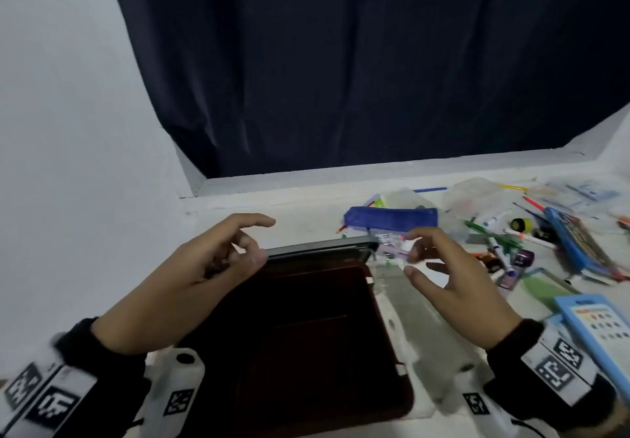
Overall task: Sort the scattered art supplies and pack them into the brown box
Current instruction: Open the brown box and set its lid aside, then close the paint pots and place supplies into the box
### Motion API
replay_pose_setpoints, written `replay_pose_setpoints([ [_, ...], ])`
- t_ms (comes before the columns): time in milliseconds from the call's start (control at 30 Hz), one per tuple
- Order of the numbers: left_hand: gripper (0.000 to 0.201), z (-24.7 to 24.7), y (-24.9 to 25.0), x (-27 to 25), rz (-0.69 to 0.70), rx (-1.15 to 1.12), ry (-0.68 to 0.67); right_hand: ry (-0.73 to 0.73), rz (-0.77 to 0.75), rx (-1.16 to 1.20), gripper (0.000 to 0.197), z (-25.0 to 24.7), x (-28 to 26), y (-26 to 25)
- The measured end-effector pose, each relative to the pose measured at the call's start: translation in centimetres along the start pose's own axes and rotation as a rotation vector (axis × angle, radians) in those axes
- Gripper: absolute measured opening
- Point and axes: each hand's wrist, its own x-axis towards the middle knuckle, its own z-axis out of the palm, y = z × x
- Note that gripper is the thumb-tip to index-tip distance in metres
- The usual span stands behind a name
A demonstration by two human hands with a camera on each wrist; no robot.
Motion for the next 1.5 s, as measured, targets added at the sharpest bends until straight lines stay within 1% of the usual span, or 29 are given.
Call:
replay_pose_setpoints([
  [33,0.029,1.2,0.9,0.3,0.001,0.003,0.011,0.023,-0.008,0.001,0.031,-1.0,-0.4,0.6],
  [100,0.024,3.6,2.2,0.9,-0.029,0.013,0.055,0.024,0.012,0.013,0.027,-3.3,-1.3,2.2],
  [233,0.022,9.1,5.1,1.9,-0.068,-0.026,0.095,-0.081,0.067,0.032,0.023,-8.3,-3.8,6.3],
  [300,0.024,12.2,6.4,2.3,-0.062,-0.061,0.122,-0.123,0.075,0.018,0.024,-10.9,-5.0,8.7],
  [400,0.039,16.9,8.4,2.8,-0.016,-0.100,0.150,-0.150,0.068,-0.009,0.020,-14.7,-6.5,12.0],
  [433,0.042,18.3,9.0,3.1,-0.006,-0.103,0.162,-0.154,0.069,-0.020,0.018,-15.8,-6.9,12.9],
  [533,0.037,22.3,10.5,3.9,-0.032,-0.151,0.191,-0.203,0.081,-0.080,0.019,-19.1,-7.7,15.4],
  [600,0.038,25.0,10.6,4.5,-0.069,-0.128,0.186,-0.275,0.093,-0.153,0.019,-20.8,-7.7,17.1],
  [700,0.030,28.9,7.8,5.6,-0.168,0.012,0.155,-0.385,0.122,-0.296,0.021,-21.7,-7.7,19.5],
  [733,0.028,29.9,6.6,5.9,-0.201,0.089,0.125,-0.424,0.146,-0.361,0.024,-21.6,-7.9,20.3],
  [767,0.030,30.7,5.7,6.3,-0.245,0.163,0.080,-0.476,0.177,-0.436,0.034,-21.5,-8.0,21.1],
  [833,0.039,31.9,4.0,7.1,-0.355,0.300,-0.012,-0.619,0.253,-0.544,0.064,-21.1,-8.1,22.5],
  [900,0.055,32.6,2.7,7.8,-0.422,0.367,-0.086,-0.732,0.316,-0.563,0.100,-21.0,-7.7,23.3],
  [933,0.065,32.9,2.3,8.2,-0.429,0.365,-0.112,-0.767,0.325,-0.566,0.109,-20.9,-7.4,23.6],
  [967,0.072,33.0,1.9,8.5,-0.417,0.361,-0.117,-0.789,0.324,-0.570,0.108,-20.9,-7.1,23.7],
  [1000,0.072,33.3,1.5,8.7,-0.396,0.365,-0.103,-0.788,0.309,-0.575,0.101,-20.8,-6.7,23.7],
  [1067,0.059,33.7,1.2,9.3,-0.346,0.368,-0.071,-0.732,0.259,-0.584,0.091,-20.8,-5.9,23.9],
  [1133,0.047,34.2,1.6,10.2,-0.280,0.330,-0.032,-0.669,0.241,-0.585,0.092,-20.9,-4.9,23.9],
  [1200,0.033,34.6,2.4,11.7,-0.211,0.301,0.010,-0.568,0.216,-0.568,0.093,-21.1,-3.8,23.8],
  [1267,0.023,34.9,2.8,13.6,-0.153,0.262,0.038,-0.419,0.194,-0.521,0.090,-21.6,-2.5,23.5],
  [1400,0.013,35.4,3.0,18.4,-0.060,0.211,0.087,-0.127,0.228,-0.332,0.086,-23.0,-1.1,24.2],
  [1467,0.018,35.9,2.5,20.5,-0.013,0.228,0.044,-0.048,0.269,-0.256,0.084,-23.6,-1.2,25.0],
  [1500,0.025,36.3,2.2,21.4,-0.025,0.248,0.007,-0.039,0.292,-0.234,0.084,-23.9,-1.4,25.4],
])
